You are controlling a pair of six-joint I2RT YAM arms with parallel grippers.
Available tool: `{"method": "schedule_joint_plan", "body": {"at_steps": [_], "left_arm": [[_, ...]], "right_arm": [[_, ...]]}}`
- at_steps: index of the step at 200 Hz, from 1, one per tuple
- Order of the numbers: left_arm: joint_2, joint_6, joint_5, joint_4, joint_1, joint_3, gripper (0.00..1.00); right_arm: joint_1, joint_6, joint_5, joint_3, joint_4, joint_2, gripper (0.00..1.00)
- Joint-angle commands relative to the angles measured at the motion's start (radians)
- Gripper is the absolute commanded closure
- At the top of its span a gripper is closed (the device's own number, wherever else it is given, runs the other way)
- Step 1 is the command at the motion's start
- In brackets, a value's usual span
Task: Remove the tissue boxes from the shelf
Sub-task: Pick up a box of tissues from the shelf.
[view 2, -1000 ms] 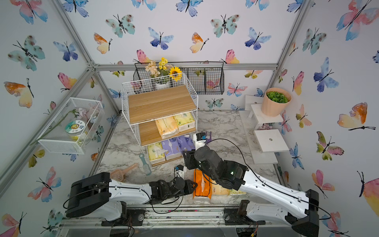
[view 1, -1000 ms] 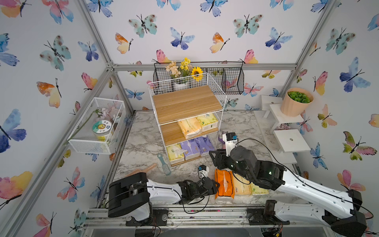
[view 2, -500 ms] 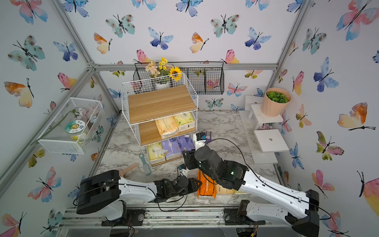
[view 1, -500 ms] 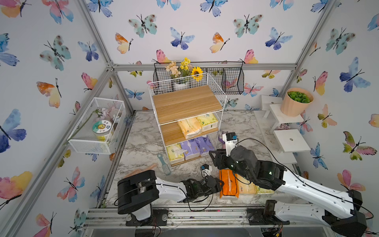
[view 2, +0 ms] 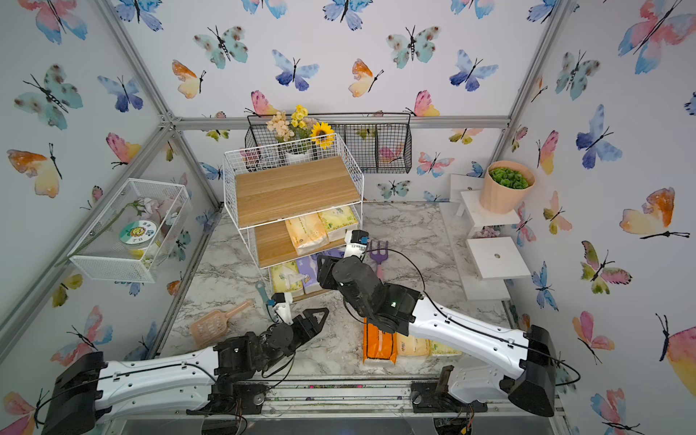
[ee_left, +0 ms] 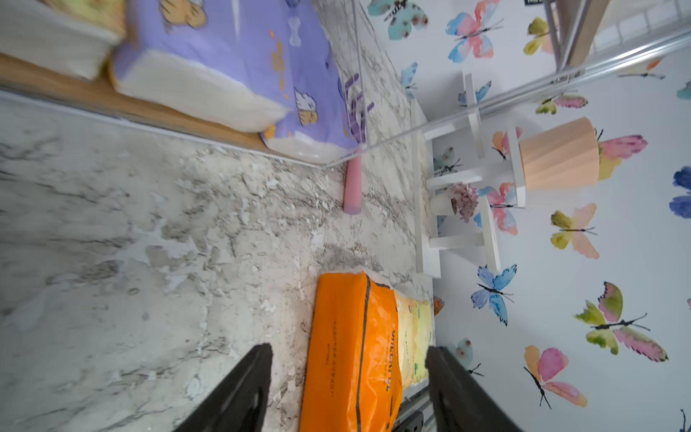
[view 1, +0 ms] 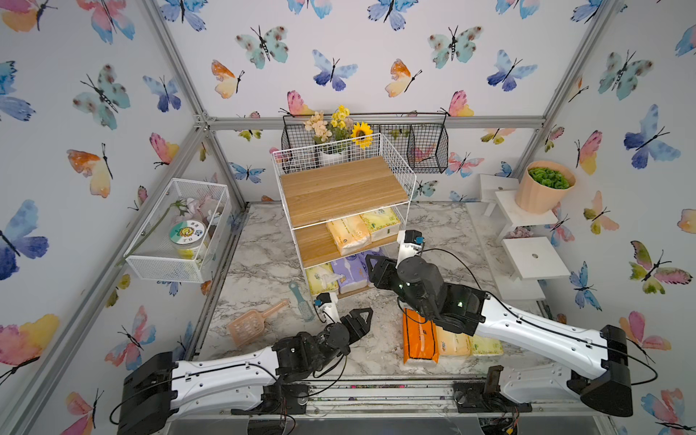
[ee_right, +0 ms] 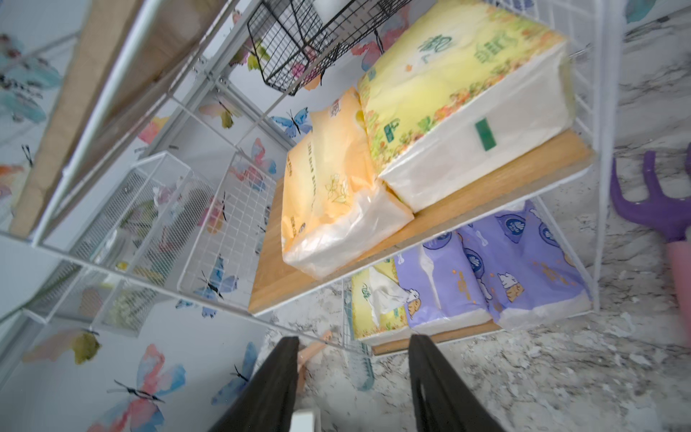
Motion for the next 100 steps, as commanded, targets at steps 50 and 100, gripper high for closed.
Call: {"method": "schedule_joint_plan", "body": {"at_steps": [50,100], "left_arm": [[-0.324,0.042,-0.112,-0.288,0.118,-0.026,0.30],[-0.388,0.048,-0.113,-0.334,0.137,-0.023,0.30]], "right_arm": [[0.006,0.276,0.197,0.185,-0.121,0.151,0.48],[0.006,0.265,0.194,0.252,-0.114,0.216,0.55]]}}
